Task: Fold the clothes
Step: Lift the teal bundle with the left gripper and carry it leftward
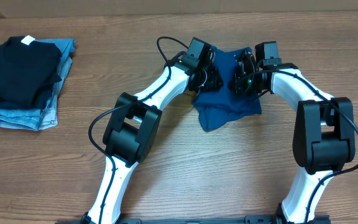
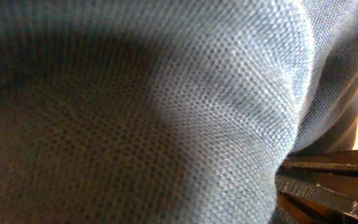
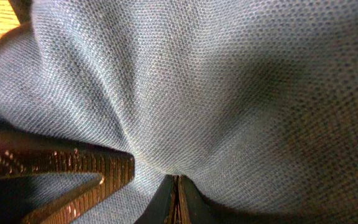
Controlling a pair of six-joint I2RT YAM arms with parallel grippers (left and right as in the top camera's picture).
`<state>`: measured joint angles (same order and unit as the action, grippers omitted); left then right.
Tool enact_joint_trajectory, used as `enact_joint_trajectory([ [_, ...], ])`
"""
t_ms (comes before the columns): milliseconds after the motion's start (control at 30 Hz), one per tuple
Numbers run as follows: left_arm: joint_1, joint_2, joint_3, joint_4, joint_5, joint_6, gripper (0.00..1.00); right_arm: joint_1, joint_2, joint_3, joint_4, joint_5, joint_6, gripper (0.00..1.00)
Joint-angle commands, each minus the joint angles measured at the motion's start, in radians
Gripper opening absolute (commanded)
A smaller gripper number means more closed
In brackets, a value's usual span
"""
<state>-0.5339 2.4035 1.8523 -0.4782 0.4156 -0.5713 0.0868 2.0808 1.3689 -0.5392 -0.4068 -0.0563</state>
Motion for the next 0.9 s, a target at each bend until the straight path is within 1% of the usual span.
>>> enact_joint_trajectory([
  [0,-0.056,0.076,-0.038,-0.010,0.053,0.012,0.04,0.008,0.073,-0.024,-0.012,0.039,-0.002,0.04],
  [100,-0.056,0.074,-0.034,-0.010,0.054,0.048,0.04,0.008,0.070,-0.018,-0.018,0.039,-0.002,0.04],
  [167,-0.056,0.071,-0.014,-0.017,0.058,0.071,0.04,0.003,0.052,0.016,-0.056,0.035,-0.002,0.04],
  [300,-0.048,0.051,0.051,-0.047,0.056,0.105,0.04,-0.032,-0.043,0.142,-0.158,-0.030,0.011,0.04],
  [333,-0.048,0.045,0.078,-0.069,0.055,0.119,0.04,-0.045,-0.076,0.179,-0.189,-0.022,0.032,0.04],
  [400,-0.048,0.039,0.145,-0.136,0.039,0.166,0.04,-0.079,-0.146,0.238,-0.241,0.015,0.078,0.09],
  [433,-0.048,0.039,0.188,-0.182,0.009,0.193,0.04,-0.104,-0.187,0.257,-0.266,0.037,0.098,0.14],
  [467,-0.049,0.039,0.217,-0.215,-0.019,0.209,0.04,-0.122,-0.214,0.262,-0.277,0.040,0.112,0.16],
  [533,-0.050,0.039,0.279,-0.289,-0.087,0.233,0.04,-0.167,-0.265,0.262,-0.305,0.039,0.122,0.16],
  [633,-0.047,0.039,0.372,-0.383,-0.158,0.235,0.04,-0.229,-0.301,0.262,-0.353,0.040,0.121,0.17],
  [767,-0.018,0.039,0.485,-0.465,-0.189,0.235,0.04,-0.284,-0.302,0.261,-0.401,0.039,0.121,0.17],
  [867,0.011,0.038,0.566,-0.532,-0.264,0.220,0.04,-0.312,-0.302,0.261,-0.423,0.039,0.121,0.17],
])
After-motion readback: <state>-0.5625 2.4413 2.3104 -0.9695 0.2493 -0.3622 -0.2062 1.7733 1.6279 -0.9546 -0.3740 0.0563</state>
